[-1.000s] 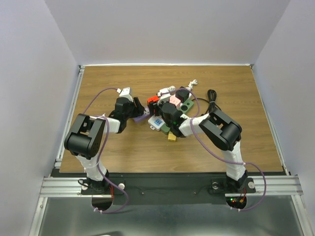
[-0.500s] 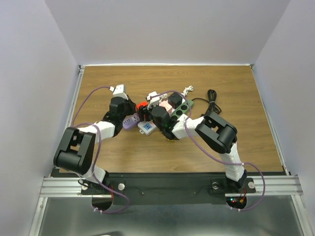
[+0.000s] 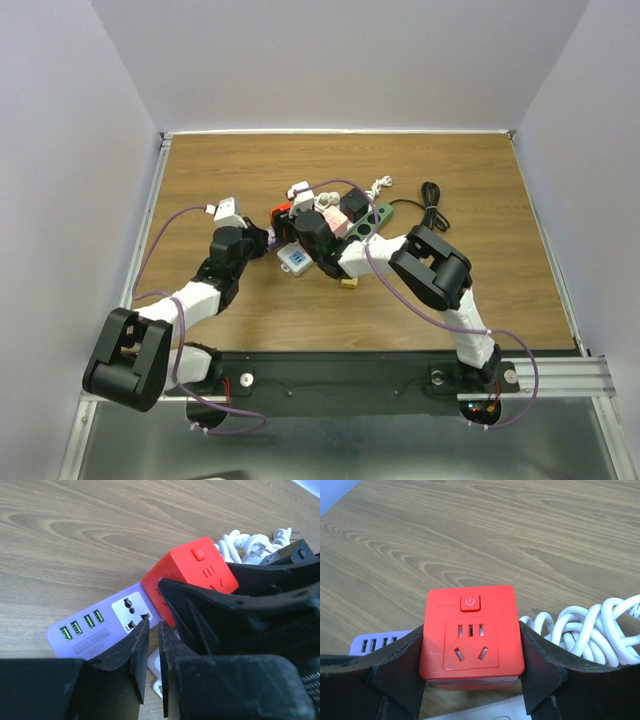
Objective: Insert the plug
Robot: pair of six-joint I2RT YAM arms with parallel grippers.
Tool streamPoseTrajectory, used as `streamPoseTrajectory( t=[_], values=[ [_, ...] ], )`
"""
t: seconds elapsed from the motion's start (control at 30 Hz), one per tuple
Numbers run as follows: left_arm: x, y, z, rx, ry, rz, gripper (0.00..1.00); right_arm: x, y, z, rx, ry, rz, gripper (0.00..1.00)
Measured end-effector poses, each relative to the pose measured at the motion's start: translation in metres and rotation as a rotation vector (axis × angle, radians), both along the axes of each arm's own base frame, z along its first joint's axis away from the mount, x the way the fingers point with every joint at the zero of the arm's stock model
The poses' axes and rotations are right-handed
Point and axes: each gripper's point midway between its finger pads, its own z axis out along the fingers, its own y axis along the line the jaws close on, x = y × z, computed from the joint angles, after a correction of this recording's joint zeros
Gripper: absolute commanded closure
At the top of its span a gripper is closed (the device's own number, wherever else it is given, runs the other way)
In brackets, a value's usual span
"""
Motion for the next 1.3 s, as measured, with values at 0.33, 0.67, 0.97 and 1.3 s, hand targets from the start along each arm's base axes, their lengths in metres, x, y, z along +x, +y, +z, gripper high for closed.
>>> streamPoseTrajectory(
  t=[0.33,0.67,0.97,1.3],
  values=[
    [-0.002,0.000,-0.023,-0.002,0.054,0.016,0.75,0.010,0.011,0.006,-0.025,0.013,0.003,1.00],
    [0.003,-0.002,-0.062,0.002,0.166,0.059,0.89,0.012,0.008,0.005,-0.029,0.023,0.013,1.00],
    [0.005,-0.003,-0.057,-0.030,0.156,0.075,0.88,0.011,0.006,0.000,-0.027,0.016,0.008,0.99],
    [0.018,0.019,-0.009,-0.060,0.009,0.172,0.84,0.007,0.007,-0.005,-0.004,-0.001,0.020,1.00]
  ],
)
